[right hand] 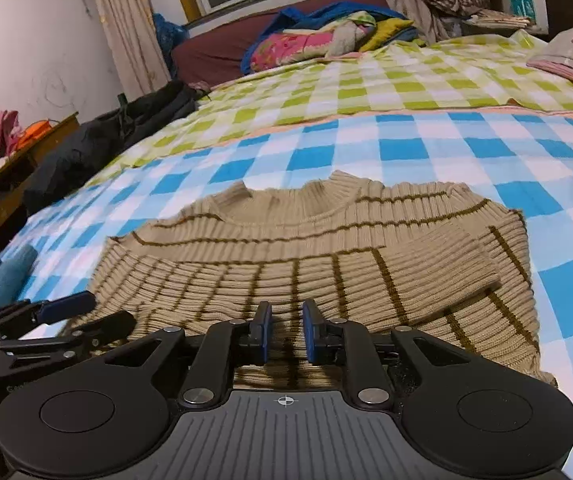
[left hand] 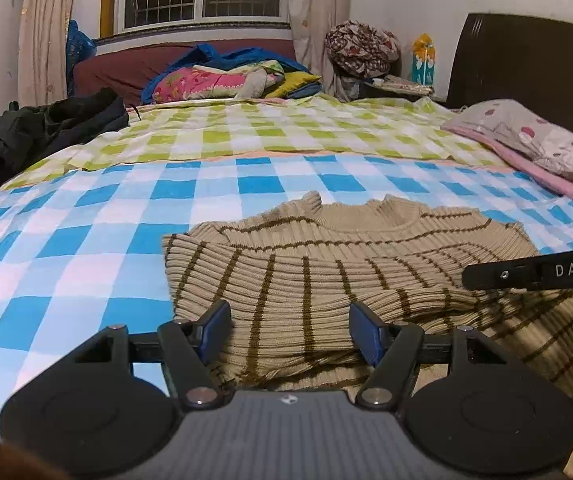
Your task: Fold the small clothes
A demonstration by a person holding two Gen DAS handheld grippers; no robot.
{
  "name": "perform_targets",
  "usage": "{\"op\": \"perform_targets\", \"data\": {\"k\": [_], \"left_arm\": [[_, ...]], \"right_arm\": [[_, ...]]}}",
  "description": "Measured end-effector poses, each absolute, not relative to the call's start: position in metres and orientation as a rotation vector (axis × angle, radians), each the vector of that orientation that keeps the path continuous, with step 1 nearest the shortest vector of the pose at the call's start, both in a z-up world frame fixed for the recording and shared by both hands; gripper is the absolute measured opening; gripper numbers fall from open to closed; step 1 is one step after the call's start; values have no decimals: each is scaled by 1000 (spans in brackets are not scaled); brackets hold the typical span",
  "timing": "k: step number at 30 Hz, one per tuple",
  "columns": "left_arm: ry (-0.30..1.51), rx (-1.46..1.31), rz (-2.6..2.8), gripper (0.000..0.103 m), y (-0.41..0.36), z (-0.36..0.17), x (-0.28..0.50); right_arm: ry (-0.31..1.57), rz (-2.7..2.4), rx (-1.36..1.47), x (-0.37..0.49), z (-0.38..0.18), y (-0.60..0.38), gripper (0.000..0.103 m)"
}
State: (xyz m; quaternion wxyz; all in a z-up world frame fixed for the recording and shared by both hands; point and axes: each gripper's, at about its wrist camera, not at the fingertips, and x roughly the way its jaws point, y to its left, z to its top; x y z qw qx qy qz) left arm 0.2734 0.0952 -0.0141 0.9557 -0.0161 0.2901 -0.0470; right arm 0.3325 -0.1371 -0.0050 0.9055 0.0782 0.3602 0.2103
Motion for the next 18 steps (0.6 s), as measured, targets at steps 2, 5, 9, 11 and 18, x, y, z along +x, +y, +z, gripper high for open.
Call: {"op": "perform_targets", "data": {"k": [2, 5, 9, 11, 18], "left_arm": [[577, -42, -102, 71, 94, -11, 272], [557, -49, -121, 71, 88, -4, 274], [550, -33, -143, 71, 78, -3, 283], [577, -21, -142, 71, 77, -9, 288], [606, 1, -145, 74, 80, -21, 279]], "right_arm": [[725, 452, 148, 327, 1, -132, 21], [710, 484, 137, 324, 5, -122, 21], [731, 526, 107, 328, 1, -105, 21], [756, 551, 74, 328, -3, -99, 21], [773, 571, 83, 326, -10, -105, 21]]}}
